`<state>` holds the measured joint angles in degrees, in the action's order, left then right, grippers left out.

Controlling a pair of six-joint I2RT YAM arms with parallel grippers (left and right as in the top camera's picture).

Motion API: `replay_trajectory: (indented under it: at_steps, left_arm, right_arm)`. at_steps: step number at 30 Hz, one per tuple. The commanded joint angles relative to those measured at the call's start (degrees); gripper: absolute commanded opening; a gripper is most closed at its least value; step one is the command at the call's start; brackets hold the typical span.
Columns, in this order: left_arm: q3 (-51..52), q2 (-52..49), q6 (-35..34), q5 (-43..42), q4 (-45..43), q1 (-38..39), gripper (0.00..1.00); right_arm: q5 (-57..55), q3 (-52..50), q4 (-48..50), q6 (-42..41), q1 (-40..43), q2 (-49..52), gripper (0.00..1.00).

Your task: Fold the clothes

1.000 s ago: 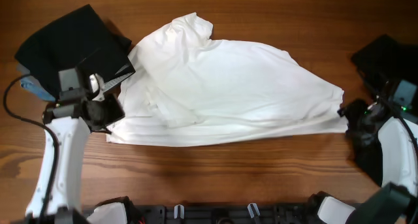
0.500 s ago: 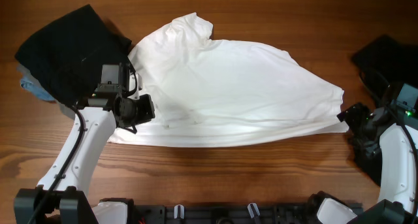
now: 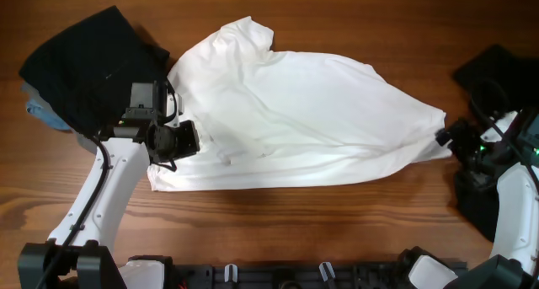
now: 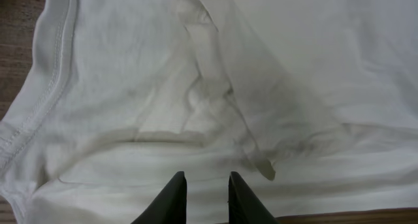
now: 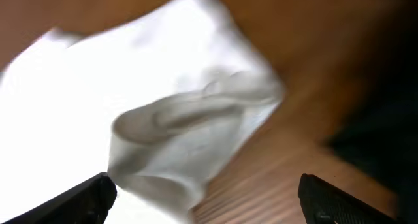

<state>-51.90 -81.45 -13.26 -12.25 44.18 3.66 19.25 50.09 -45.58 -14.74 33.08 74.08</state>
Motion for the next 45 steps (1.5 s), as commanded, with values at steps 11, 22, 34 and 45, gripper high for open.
replay_trajectory:
  at_steps: [11, 22, 34, 45]
  left_arm:
    - [1.14, -2.51, -0.79, 6.25, 1.86, 0.20, 0.24]
    - [7.21, -10.56, -7.67, 10.38, -1.33, 0.11, 0.04]
    - [8.07, -12.31, -9.25, 15.13, -6.16, -8.17, 0.08]
    - [8.07, -12.31, -7.76, 14.25, -6.36, -8.66, 0.08]
  right_arm:
    - [-20.98, 0.81, -11.13, -13.05, -0.11, 0.59, 0.96]
    - [-15.06, 0.81, -4.26, -10.27, -0.11, 0.59, 1.00]
    - [-18.86, -3.41, -8.70, -18.49, -0.11, 1.18, 0.59]
    - [-16.63, -10.05, 1.99, -20.17, -0.11, 5.22, 0.47]
